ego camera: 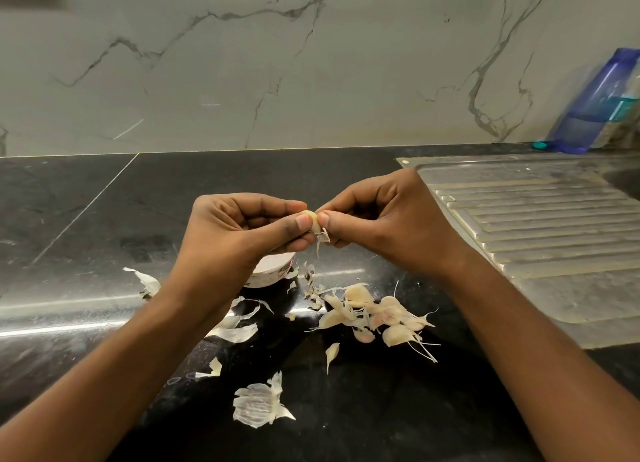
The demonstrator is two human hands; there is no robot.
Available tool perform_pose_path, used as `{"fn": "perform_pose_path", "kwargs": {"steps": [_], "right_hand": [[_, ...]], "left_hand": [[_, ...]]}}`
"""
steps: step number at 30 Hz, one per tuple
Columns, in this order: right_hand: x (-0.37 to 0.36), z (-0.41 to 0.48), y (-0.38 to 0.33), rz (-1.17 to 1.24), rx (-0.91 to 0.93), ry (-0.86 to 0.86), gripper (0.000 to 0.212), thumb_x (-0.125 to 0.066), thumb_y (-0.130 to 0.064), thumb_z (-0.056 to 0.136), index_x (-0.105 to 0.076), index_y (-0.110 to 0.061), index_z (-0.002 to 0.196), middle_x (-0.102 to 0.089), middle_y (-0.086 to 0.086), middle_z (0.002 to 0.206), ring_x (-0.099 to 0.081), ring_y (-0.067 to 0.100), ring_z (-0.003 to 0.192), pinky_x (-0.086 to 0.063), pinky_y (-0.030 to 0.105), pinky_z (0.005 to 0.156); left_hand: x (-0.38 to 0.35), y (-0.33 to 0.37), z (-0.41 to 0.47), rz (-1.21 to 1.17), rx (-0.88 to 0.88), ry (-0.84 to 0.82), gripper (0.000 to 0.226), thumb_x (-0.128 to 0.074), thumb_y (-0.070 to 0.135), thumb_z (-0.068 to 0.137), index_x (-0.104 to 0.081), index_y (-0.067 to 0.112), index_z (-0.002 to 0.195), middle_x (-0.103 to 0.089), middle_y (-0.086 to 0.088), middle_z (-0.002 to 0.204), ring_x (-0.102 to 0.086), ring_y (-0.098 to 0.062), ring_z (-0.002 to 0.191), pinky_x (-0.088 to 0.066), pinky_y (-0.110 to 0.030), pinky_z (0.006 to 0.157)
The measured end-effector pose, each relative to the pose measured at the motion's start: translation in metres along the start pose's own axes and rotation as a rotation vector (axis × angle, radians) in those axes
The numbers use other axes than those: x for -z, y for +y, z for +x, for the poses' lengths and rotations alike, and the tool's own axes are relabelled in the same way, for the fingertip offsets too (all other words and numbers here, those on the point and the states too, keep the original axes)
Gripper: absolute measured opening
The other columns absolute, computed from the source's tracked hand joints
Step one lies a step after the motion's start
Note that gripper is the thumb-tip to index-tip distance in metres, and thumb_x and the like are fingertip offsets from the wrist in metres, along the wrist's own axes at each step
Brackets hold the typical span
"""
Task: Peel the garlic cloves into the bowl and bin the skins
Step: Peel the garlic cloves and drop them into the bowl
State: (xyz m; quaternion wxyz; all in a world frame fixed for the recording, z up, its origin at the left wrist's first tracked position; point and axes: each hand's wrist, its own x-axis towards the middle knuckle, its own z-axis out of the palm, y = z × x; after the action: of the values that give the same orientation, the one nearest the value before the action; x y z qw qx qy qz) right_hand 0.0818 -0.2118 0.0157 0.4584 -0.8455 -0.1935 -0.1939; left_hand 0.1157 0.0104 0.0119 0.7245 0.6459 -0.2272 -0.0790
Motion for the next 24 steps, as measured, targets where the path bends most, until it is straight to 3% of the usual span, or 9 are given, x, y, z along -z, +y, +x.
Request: {"fn": "perform_pose_path", "kwargs": {"steps": [5,10,16,24], "right_hand": [[-0.0014,-0.0005,0.0003,-0.035,0.019,0.019,0.011,-0.08,-0.013,0.095,-0.083,-0.004,0.099,-0.08,0.001,0.083,-0.078,0.018,0.072,-0.064,0.027,0.067],[-0.0019,-0.0014,-0.0009,-0.007,0.003,-0.019,0.014,-0.082,-0.014,0.093,-0.083,-0.002,0.1,-0.08,0.0,0.082,-0.078,0.015,0.071,-0.061,0.021,0.066],[-0.0016,-0.0009,-0.0003,-0.006,-0.022,-0.072,0.017,-0.079,-0.018,0.094,-0.082,-0.003,0.102,-0.081,0.004,0.086,-0.08,0.02,0.076,-0.067,0.032,0.07],[-0.0031,-0.0019,-0.0009,0.008,-0.017,-0.025,0.011,-0.08,-0.01,0.094,-0.081,0.0,0.096,-0.08,0.006,0.082,-0.079,0.021,0.072,-0.066,0.032,0.068]], "left_hand": [[-0.0003,0.0015,-0.0007,0.03,-0.043,0.005,0.033,-0.078,0.011,0.075,-0.076,-0.004,0.104,-0.08,-0.019,0.092,-0.08,-0.031,0.083,-0.066,-0.027,0.074],[-0.0005,0.0007,-0.0005,0.079,-0.104,0.024,0.028,-0.08,0.007,0.078,-0.077,-0.004,0.103,-0.08,-0.017,0.088,-0.08,-0.031,0.08,-0.065,-0.025,0.072],[0.001,-0.0011,-0.0006,0.188,-0.164,0.025,0.022,-0.08,0.008,0.081,-0.078,0.0,0.101,-0.081,-0.011,0.086,-0.08,-0.027,0.076,-0.065,-0.025,0.072],[0.0007,-0.0016,-0.0007,0.151,-0.142,0.005,0.024,-0.08,0.008,0.081,-0.078,-0.002,0.103,-0.081,-0.014,0.088,-0.08,-0.03,0.078,-0.066,-0.029,0.075]]}}
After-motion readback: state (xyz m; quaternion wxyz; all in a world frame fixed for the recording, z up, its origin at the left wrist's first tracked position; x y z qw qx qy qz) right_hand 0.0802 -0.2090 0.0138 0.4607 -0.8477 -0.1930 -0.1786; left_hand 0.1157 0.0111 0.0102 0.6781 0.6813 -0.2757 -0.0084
